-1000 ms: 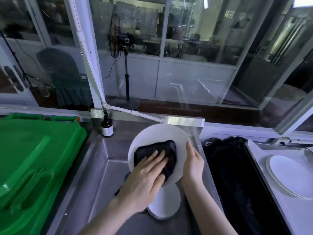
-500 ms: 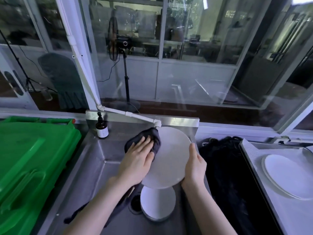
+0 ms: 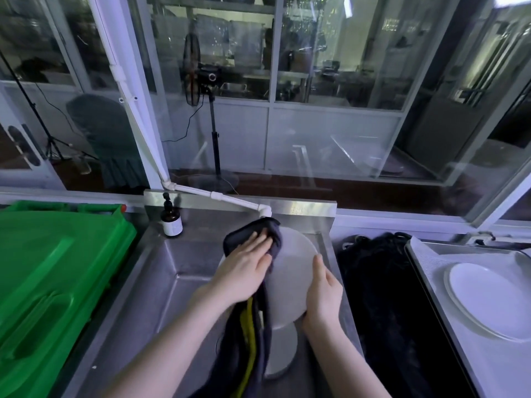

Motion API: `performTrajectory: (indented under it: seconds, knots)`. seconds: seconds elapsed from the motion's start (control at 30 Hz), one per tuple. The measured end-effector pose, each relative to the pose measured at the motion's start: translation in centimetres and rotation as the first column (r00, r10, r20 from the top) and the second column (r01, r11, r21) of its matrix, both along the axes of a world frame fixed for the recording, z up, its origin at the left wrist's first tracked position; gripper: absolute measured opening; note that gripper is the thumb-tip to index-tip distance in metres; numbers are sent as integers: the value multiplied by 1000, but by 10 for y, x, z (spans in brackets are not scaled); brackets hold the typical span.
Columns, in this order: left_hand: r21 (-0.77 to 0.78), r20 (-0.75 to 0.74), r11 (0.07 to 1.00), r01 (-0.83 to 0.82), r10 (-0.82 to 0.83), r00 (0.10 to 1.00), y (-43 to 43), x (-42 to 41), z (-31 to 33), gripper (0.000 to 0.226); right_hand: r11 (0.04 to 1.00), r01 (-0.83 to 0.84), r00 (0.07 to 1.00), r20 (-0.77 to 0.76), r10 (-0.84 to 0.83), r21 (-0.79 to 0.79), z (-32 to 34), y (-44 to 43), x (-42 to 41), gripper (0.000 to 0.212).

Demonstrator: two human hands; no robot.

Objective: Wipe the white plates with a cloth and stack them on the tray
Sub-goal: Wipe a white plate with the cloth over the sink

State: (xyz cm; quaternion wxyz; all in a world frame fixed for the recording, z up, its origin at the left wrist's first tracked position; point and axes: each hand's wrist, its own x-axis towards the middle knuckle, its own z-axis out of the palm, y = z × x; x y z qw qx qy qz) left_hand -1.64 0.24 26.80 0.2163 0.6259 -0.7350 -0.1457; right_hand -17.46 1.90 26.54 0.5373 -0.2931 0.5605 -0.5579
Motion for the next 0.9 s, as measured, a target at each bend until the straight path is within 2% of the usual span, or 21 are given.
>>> performTrajectory:
  seconds: [0.13,0.27,0.33,0.5,0.67,0.73,0.9]
  knots:
    - [-59,82,998,-29,34,996,21,13,-5,50,999,48,999,17,-47,-9,10,-13,-16,48]
    - [-98,96,976,194,-185,978,61,-22,-1,62,999,42,999,1,-42,-4,7,-15,-10,47]
    - [-76,88,967,242,-236,968,60,-34,-2,63,1000,16,1000,-6,-16,-7,2,-11,-3,44]
    - [-55,17,988,147,-146,989,6,-27,8,51,998,-49,998,48,47,47,-7,5,12,47]
    - [-40,131,999,-7,12,991,-15,8,7,51,999,25,999,41,-25,22,0,2,-3,48]
    - [-44,158,999,-13,20,987,-4,12,5,51,998,70,996,46,-70,-5,6,-5,-15,53]
    - [-69,59,975,213,-209,976,43,-31,11,55,994,95,995,25,-94,-45,8,-13,-18,49]
